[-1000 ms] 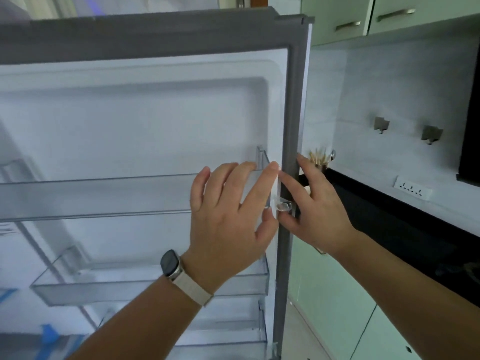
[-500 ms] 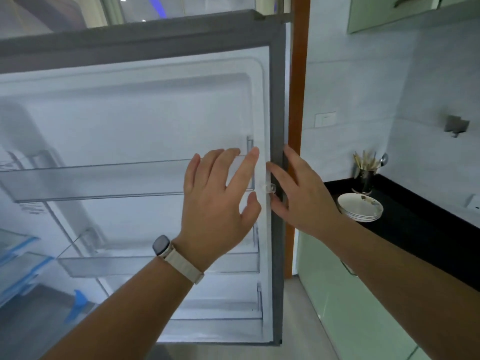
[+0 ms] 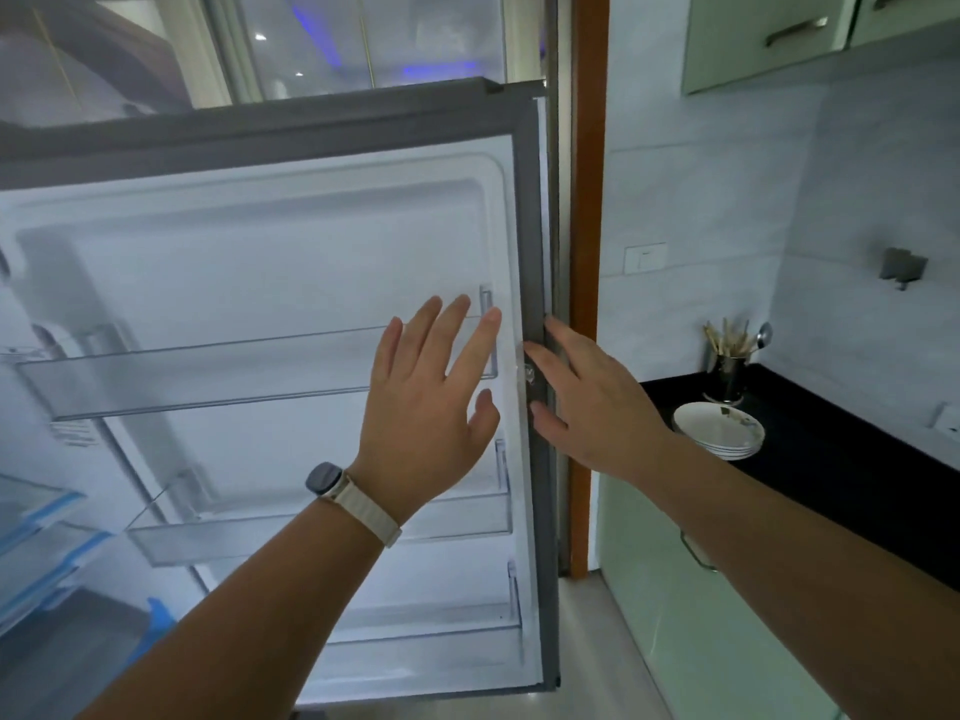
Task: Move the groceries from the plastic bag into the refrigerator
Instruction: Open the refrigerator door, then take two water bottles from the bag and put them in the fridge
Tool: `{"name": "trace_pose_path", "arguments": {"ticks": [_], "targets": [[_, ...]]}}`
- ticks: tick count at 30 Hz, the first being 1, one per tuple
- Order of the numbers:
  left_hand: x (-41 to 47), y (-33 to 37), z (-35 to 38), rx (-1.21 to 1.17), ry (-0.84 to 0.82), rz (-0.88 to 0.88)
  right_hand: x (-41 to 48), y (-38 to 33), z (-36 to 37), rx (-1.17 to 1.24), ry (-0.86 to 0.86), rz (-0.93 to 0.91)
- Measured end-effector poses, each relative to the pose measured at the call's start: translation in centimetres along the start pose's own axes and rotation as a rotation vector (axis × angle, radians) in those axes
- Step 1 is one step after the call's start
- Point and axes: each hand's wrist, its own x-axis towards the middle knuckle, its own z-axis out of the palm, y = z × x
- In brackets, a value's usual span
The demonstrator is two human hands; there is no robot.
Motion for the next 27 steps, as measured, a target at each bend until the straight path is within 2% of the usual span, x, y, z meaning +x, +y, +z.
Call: {"name": "trace_pose_path", "arguments": {"ticks": [11, 27], "targets": [[-2.1, -0.2, 0.8, -0.195, -0.018, 0.197, -3.0, -2.2, -2.8, -0.094, -0.230, 0.073], [-9.8, 1.6, 5.1, -0.570, -0.384, 0.319, -13.2, -8.6, -7.2, -0.314, -0.544, 0.460]]}}
